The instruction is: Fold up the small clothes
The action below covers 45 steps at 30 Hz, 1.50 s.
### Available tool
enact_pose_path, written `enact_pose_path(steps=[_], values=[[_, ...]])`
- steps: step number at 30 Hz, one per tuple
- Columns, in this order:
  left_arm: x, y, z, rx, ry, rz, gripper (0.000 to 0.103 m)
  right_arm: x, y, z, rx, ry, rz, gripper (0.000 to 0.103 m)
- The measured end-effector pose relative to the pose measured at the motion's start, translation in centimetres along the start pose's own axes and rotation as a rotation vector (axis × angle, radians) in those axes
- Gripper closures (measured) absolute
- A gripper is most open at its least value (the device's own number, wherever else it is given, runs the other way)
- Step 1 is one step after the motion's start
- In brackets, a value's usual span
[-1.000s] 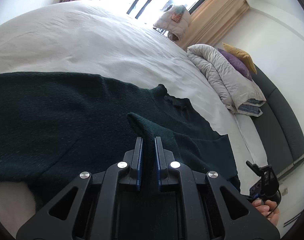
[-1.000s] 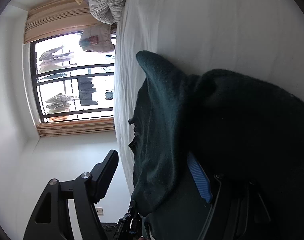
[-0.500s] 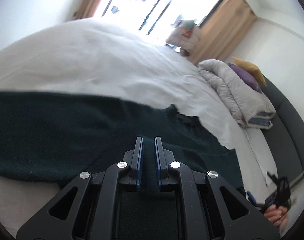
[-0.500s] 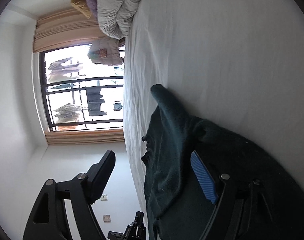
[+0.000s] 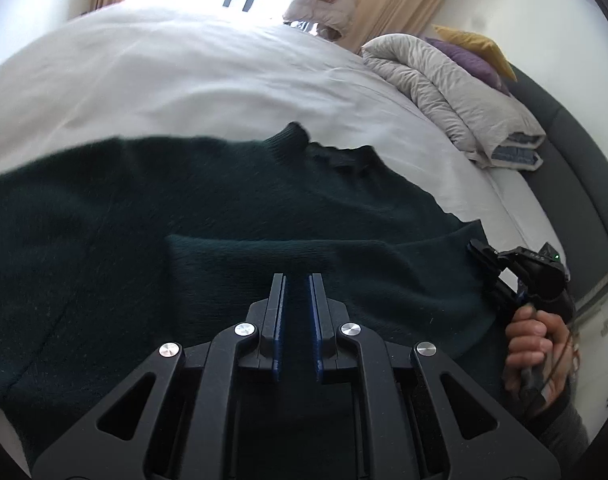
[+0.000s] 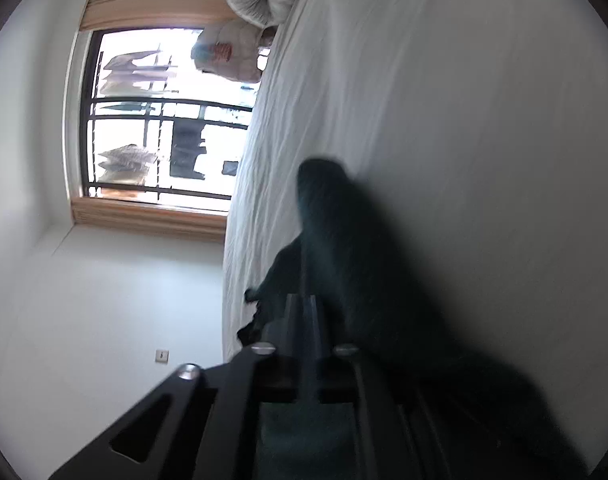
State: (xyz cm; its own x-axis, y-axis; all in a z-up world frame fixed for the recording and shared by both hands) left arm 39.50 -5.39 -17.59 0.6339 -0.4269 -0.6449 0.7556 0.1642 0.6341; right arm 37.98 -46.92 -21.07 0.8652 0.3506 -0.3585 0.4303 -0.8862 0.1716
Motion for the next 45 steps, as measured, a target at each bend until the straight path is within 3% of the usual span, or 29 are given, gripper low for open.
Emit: enact_pose_path(steps=[2, 4, 6, 7, 8, 11, 13, 16, 18, 20, 21, 22, 24, 25, 26, 30, 31, 33, 35, 39, 41, 45], values=[[0.4, 0.0, -1.0, -0.033, -0.021, -0.009, 0.093, -1.1, 1.8, 0.9, -0.010, -0.087, 0.065, 0.103], [0.8, 0.1, -1.5, -0.049, -0.024, -0.011, 0.093, -2.7, 2.6, 2.1, 0.070, -0.063, 0.098, 0.102], [0.4, 0.0, -1.6, -0.050, -0.001, 0.015, 0.093, -4.5, 2.3, 1.3, 0.020, -0.095, 0.134, 0.089], [0.1, 0.0, -1.7, -0.052, 0.014, 0.031, 0.093, -5.0, 1.9, 0.5, -0.002, -0.089, 0.133, 0.074], [-0.5, 0.1, -1.8, -0.056, 0.034, 0.066, 0.093, -5.4, 0.9, -0.6, -0.021, -0.060, 0.131, 0.060], [-2.9, -0.1, -1.8, -0.053, 0.060, 0.176, 0.093, -4.3, -3.2, -4.5, -0.074, 0.065, 0.055, 0.037], [-3.0, -0.4, -2.0, -0.061, 0.067, 0.168, 0.093, -2.5, -6.9, -6.4, -0.131, 0.094, -0.040, 0.036], [-2.0, -1.0, -2.3, -0.062, 0.074, 0.109, 0.093, 0.2, -11.3, -6.7, -0.237, 0.022, -0.163, 0.037], [-1.4, -1.1, -3.1, -0.101, 0.049, 0.090, 0.093, 0.7, -11.6, -5.7, -0.268, -0.042, -0.145, 0.048], [-1.1, -1.2, -4.1, -0.158, 0.009, 0.090, 0.093, 0.5, -10.2, -4.0, -0.188, -0.061, -0.132, 0.077], [-1.2, -1.2, -4.3, -0.169, 0.003, 0.098, 0.093, 0.1, -9.5, -3.5, -0.167, -0.087, -0.110, 0.080], [-1.3, -1.4, -4.4, -0.167, 0.009, 0.107, 0.093, -0.3, -8.6, -3.5, -0.179, -0.120, -0.077, 0.080], [-1.3, -1.8, -4.2, -0.154, 0.025, 0.131, 0.093, -1.1, -8.2, -4.8, -0.244, -0.159, -0.045, 0.064], [-1.2, -1.8, -4.2, -0.151, 0.027, 0.142, 0.093, -1.0, -8.4, -5.7, -0.264, -0.138, -0.052, 0.041], [-1.1, -1.9, -4.3, -0.153, 0.020, 0.155, 0.093, -0.6, -8.9, -7.0, -0.305, -0.120, -0.071, 0.027], [-1.5, -2.0, -5.4, -0.212, -0.033, 0.189, 0.093, 4.2, -14.3, -15.2, -0.765, -0.155, -0.191, 0.026], [-1.3, -2.0, -5.5, -0.217, -0.034, 0.190, 0.093, 5.4, -15.8, -16.6, -0.820, -0.135, -0.228, 0.027], [-1.5, -2.0, -5.2, -0.204, -0.025, 0.197, 0.093, 7.3, -18.2, -18.1, -0.825, -0.048, -0.324, 0.033], [-1.9, -2.1, -5.3, -0.206, -0.025, 0.212, 0.093, 9.5, -20.1, -18.2, -0.840, -0.040, -0.378, 0.034], [-1.9, -2.3, -6.0, -0.226, -0.039, 0.234, 0.093, 13.1, -21.6, -14.1, -0.822, -0.194, -0.448, 0.036], [-1.5, -2.3, -6.2, -0.231, -0.039, 0.235, 0.093, 13.9, -21.7, -14.0, -0.891, -0.182, -0.379, 0.041], [-1.1, -2.2, -6.6, -0.251, -0.057, 0.240, 0.093, 14.8, -19.9, -13.6, -0.787, -0.191, -0.297, 0.041]])
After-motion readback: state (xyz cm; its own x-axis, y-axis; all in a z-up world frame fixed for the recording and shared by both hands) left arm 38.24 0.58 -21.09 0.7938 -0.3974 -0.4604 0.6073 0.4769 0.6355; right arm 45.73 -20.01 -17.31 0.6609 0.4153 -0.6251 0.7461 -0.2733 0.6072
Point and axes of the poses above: each gripper's, at about its wrist camera, not at the fingertips, and x roughly the way its jaws point, z to its right, y to its top, the point moved 3 cm from there along x, roughly the way its jaws point, and after that the axes turned 6 degrees about z, right-handed, at the moved point
